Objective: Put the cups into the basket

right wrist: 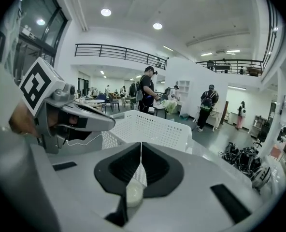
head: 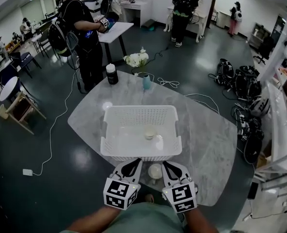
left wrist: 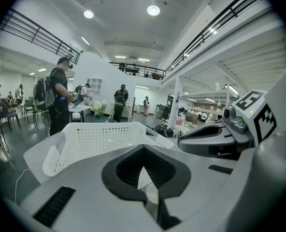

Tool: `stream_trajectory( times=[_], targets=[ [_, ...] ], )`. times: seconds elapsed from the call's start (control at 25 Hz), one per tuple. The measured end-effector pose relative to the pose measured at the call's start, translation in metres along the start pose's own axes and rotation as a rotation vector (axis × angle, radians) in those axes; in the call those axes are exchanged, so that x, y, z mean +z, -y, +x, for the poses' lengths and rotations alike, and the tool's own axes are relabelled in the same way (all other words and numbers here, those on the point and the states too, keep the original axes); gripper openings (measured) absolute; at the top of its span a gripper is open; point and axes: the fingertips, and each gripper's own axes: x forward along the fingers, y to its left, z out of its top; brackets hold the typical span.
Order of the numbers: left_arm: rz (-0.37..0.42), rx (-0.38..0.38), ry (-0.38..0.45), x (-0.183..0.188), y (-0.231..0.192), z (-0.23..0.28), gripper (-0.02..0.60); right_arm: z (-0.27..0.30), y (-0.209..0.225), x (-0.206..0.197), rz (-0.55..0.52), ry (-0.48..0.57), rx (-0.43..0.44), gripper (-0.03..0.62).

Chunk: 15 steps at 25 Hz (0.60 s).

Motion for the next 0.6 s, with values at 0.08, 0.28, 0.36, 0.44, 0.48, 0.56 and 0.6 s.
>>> stream_trajectory(
  times=[0.08,0.28,0.36,0.44,0.48,0.56,0.6],
  targets=[
    [-0.005,0.001,-0.016,-0.012,0.004,-0.005,0.0,-0.005,-0.007,-0.012,0.01,-0.019,0.005,0.02],
    [-0.016,0.012,-0.043,-0.033,0.011,-0.018,-0.002,-0.016,-0.019,-0.031,0.037,-0.051,0.017,0.02],
    [-0.014,0.017,-0.051,-0.039,0.013,-0.022,-0.002,-0.018,-0.023,-0.038,0.045,-0.063,0.021,0.02],
    [-0.007,0.022,-0.059,-0.044,0.014,-0.025,-0.002,-0.019,-0.026,-0.043,0.05,-0.072,0.022,0.02],
    [-0.002,0.024,-0.063,-0.047,0.014,-0.026,-0.002,-0.02,-0.027,-0.046,0.052,-0.075,0.022,0.02],
    [0.004,0.025,-0.069,-0.051,0.016,-0.027,-0.002,-0.02,-0.029,-0.05,0.057,-0.08,0.021,0.02],
    [0.005,0.024,-0.071,-0.053,0.017,-0.027,-0.002,-0.02,-0.029,-0.052,0.058,-0.083,0.02,0.02]
  ],
)
